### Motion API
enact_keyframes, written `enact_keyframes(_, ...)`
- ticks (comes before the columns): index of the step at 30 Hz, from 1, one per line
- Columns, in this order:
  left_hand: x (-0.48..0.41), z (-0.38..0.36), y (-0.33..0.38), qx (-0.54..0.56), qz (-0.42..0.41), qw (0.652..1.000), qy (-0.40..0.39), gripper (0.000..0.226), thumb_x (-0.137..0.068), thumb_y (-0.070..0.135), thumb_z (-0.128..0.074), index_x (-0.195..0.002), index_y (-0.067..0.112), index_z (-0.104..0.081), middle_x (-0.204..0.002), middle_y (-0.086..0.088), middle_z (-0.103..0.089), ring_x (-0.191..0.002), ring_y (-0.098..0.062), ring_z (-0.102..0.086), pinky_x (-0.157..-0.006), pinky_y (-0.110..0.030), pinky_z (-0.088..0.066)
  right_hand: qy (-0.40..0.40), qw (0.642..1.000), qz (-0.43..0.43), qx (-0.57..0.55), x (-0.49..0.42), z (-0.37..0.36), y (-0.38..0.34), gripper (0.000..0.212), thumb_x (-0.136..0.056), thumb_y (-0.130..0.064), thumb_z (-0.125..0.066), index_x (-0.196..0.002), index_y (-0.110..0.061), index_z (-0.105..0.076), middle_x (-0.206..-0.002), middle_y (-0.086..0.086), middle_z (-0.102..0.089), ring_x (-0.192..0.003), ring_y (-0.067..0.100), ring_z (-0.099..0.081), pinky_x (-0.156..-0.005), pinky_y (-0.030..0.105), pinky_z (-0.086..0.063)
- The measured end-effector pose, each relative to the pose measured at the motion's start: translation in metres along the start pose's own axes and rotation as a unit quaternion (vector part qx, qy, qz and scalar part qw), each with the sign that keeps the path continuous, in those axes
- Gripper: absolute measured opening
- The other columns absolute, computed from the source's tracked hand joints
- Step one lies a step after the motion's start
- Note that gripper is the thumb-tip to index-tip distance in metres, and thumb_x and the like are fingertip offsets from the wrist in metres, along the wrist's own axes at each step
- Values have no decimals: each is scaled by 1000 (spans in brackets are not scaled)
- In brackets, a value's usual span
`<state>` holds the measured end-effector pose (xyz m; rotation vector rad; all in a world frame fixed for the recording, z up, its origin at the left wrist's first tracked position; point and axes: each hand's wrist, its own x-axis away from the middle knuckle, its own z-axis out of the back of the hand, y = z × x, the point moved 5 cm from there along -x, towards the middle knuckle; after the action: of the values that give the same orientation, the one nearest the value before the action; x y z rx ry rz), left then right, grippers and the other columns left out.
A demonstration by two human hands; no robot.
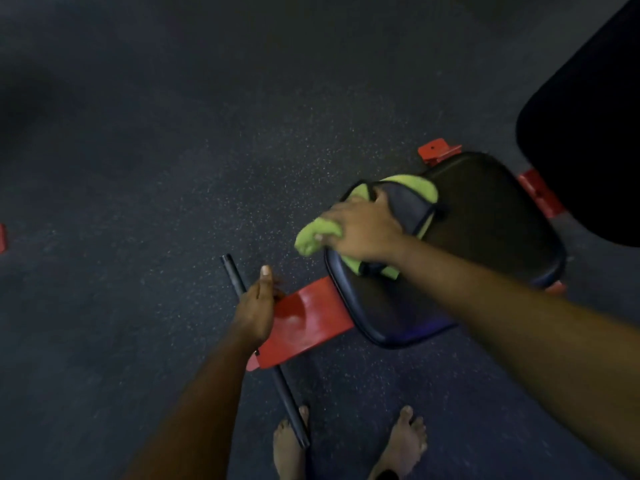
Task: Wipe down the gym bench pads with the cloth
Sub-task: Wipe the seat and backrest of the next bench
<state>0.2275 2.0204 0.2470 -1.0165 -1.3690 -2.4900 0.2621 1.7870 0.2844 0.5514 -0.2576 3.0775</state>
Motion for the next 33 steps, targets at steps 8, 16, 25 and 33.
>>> enact_keyframes(8,32,36,33,8,-38,999,-21,105,-71,96,-17,-130,20,-59,-118,-9,-66,-109,-21,-62,-104,-51,-46,3,973,27,-228,106,-11,-51,59,-89,-61,-59,-136,-24,-61,-145,-8,-55,-143,12,-38,-117,49,-23)
enact_keyframes(16,147,67,225,-112,-320,926,-164,74,-90,5,-64,-149,40,-36,-148,11,-46,-131,-4,-46,-102,-18,-41,91,639,-139,-751,213,149,-63,26,-91,-28,-68,-113,-14,-67,-106,1,-76,-101,17,-71,-93,31,-53)
enact_keyframes(25,269,78,394,-233,-439,843,-204,29,-82,33,-77,-103,22,-60,-94,6,-66,-91,-14,-63,-84,-38,-52,231,603,-147,-749,299,304,-56,7,-106,-20,-50,-105,-13,-49,-90,1,-65,-83,11,-64,-77,27,-54)
enact_keyframes(33,314,40,474,-316,-473,811,-134,12,-100,19,-47,-101,13,-37,-85,-11,-60,-82,-32,-59,-70,-42,-45,342,666,-165,-642,351,385,5,17,-97,-26,-67,-108,-14,-63,-104,1,-65,-95,11,-63,-80,22,-48)
